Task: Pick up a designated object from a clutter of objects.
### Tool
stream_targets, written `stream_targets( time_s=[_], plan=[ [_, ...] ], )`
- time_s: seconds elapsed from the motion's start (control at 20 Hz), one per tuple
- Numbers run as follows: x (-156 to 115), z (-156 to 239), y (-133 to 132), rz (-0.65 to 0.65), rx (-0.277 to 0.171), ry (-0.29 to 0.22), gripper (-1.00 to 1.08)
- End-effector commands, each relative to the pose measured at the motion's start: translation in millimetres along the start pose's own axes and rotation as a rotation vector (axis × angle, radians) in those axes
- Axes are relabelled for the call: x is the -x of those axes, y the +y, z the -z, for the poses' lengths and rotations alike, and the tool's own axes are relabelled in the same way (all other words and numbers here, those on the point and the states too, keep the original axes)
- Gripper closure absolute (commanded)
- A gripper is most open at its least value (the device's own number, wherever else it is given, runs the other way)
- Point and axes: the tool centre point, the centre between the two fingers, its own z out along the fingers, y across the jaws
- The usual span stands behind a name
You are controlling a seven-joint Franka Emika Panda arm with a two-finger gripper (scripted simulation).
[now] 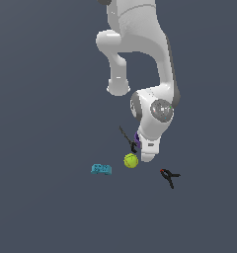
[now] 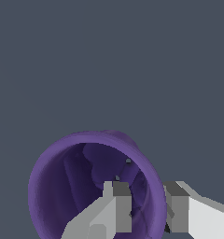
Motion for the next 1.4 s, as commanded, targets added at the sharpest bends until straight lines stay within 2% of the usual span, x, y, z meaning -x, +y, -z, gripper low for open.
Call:
stream_targets(
  time_s=[0.0,0.4,0.65,0.9,1.15,1.35],
  plan=[
    [-0.1,-0.6,0.0,0.000,0.000,0.000,1.08],
    [-0.4,2.5,1.5,0.003,0.006,0.001,1.08],
    [-5.8,32.5,16.8,0.032,0.063,0.008,1.08],
    [-18.0,99.3,43.0,0.095,0.187,0.023,1.08],
    [-36.6,202.0,64.5,0.188,0.368,0.047,1.08],
    [-50.5,284.3,66.8,0.260,0.510,0.067,1.08]
  ],
)
